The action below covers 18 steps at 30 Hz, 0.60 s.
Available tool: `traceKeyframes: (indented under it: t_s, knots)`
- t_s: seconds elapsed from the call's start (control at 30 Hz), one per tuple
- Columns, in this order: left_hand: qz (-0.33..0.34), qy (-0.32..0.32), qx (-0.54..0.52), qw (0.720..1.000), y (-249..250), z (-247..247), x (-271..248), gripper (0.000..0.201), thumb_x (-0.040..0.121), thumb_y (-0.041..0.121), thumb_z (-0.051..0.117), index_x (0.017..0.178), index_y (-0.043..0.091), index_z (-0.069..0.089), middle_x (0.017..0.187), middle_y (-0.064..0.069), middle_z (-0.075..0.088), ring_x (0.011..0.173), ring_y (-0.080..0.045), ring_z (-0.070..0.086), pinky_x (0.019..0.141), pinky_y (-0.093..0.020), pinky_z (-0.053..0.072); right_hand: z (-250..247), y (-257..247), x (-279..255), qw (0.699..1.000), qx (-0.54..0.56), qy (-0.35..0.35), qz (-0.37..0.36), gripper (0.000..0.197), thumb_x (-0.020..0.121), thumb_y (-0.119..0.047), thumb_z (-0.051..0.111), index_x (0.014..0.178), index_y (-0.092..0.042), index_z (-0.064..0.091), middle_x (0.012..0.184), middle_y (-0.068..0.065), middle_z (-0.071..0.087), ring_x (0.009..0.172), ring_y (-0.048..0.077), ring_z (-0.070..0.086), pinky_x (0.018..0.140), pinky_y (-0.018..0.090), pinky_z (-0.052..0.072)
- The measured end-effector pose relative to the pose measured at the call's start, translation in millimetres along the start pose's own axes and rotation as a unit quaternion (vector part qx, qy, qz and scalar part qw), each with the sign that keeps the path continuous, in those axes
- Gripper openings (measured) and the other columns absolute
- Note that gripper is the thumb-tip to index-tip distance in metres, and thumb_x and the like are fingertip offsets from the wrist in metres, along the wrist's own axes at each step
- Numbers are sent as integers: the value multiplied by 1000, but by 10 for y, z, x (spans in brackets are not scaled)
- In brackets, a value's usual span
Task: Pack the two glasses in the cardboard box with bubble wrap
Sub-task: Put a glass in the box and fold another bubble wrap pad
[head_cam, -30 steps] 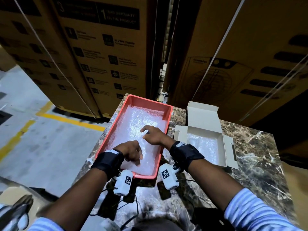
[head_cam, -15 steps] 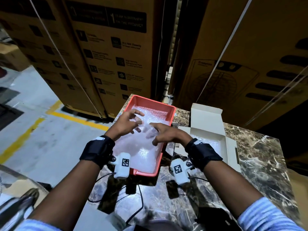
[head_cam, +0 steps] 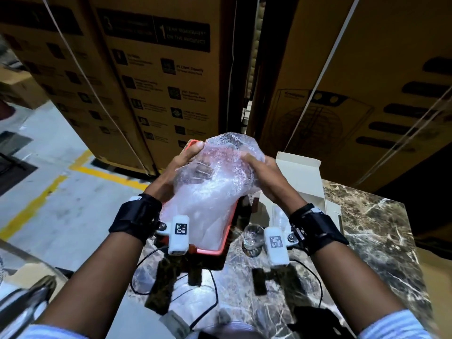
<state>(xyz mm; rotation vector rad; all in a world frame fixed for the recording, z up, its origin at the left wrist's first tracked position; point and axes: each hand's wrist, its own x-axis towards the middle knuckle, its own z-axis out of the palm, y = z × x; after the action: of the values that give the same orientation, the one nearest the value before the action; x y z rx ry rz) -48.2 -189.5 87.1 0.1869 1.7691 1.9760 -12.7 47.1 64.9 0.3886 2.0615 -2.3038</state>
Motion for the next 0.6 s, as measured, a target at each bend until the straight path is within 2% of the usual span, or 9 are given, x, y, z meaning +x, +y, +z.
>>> traceKeyframes:
  t_s: [0.07,0.1,0.17,0.23,0.27,0.33,0.43,0.5,0.6]
  knots:
    - [-33,-13,-57,998,21,89,-56,92,57,79,79,114,7,70,109,-16,75,94,-29,74,89,-43,54,-87,-56,-66,999,32,20,25,24,92,-31,70,100,-8,71,95,3,75,86,23,70,74,35,55]
    - [-41,-24,-92,995,7,130,-67,98,60,81,74,120,5,70,118,-22,72,102,-35,72,91,-46,56,-167,-66,-83,998,49,29,37,27,87,-34,69,97,-8,70,96,6,71,87,28,66,76,38,51]
    - [-44,-34,-180,982,6,240,-123,99,79,82,56,136,2,62,134,-29,62,120,-46,63,104,-60,50,-284,-119,-171,991,115,21,59,15,84,-27,59,84,-12,59,85,8,59,76,28,58,73,40,49]
    - [-44,-48,-236,970,-3,373,-160,87,92,77,40,129,4,70,133,-27,64,122,-47,62,104,-68,46,-426,-137,-251,982,172,35,73,4,79,-16,51,81,-14,48,83,9,53,71,25,53,74,41,50]
    - [-41,-46,-240,969,-23,460,-159,78,95,72,37,116,8,78,126,-24,69,117,-43,67,98,-66,51,-511,-143,-302,980,174,52,78,6,81,-13,49,85,-11,52,90,12,57,76,26,57,77,43,51]
    - [-39,-66,-232,970,-66,610,-146,64,92,66,49,106,13,82,121,-19,72,113,-40,69,91,-63,56,-677,-132,-367,983,140,87,81,16,88,-10,52,98,-4,64,102,16,66,86,29,63,81,45,53]
    - [-75,-160,-207,962,-154,846,-108,84,65,67,80,125,10,71,132,-22,66,118,-41,66,100,-62,50,-935,-137,-489,980,121,145,55,17,99,-10,55,104,-7,71,102,13,75,92,28,72,88,46,57]
    - [-87,-175,-197,961,-227,1008,-56,75,62,48,91,122,9,72,124,-21,71,107,-38,72,95,-57,56,-1081,-140,-590,978,105,177,35,17,102,-18,59,111,-14,72,114,14,73,100,29,72,93,51,56]
    - [-92,-167,-106,976,-377,1324,-4,62,71,9,87,125,-7,61,113,-22,73,92,-34,75,84,-45,63,-1298,-154,-796,974,43,224,-8,21,103,-28,60,116,-15,70,106,9,74,86,22,71,76,40,58]
